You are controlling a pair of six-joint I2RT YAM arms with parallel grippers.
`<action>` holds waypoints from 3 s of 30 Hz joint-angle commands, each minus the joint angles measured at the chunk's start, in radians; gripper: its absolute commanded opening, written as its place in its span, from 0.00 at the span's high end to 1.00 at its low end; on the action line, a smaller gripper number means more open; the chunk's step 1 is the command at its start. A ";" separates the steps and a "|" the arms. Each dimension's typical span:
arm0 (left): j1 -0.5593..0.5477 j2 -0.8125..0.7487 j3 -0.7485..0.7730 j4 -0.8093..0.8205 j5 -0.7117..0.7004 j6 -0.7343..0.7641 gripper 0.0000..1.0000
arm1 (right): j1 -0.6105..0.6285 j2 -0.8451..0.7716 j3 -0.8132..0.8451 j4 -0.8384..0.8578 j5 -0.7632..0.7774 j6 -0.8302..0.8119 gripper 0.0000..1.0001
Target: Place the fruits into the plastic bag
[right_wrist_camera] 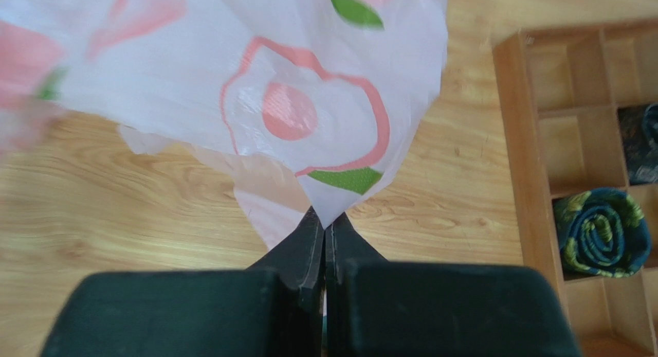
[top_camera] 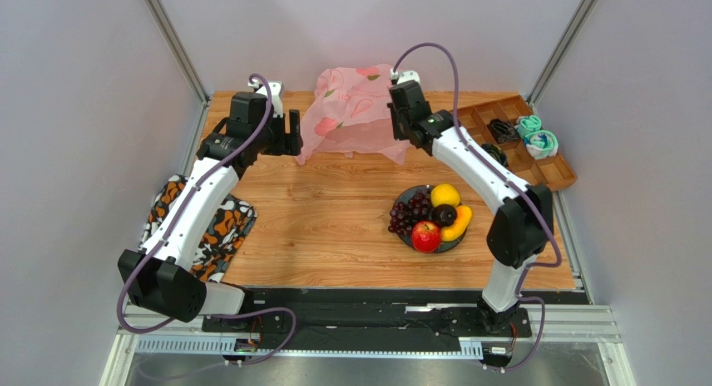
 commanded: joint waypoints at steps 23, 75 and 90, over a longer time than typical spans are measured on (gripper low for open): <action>-0.103 0.210 0.045 -0.065 0.034 -0.071 0.20 | -0.055 -0.168 0.145 -0.102 -0.290 0.075 1.00; -0.100 0.170 -0.212 0.440 -0.080 -0.067 1.00 | -0.126 -0.282 0.022 -0.091 -0.680 0.112 1.00; -0.100 -0.347 -0.199 0.380 0.576 -0.012 1.00 | -0.127 -0.161 0.040 -0.025 -0.186 -0.010 0.93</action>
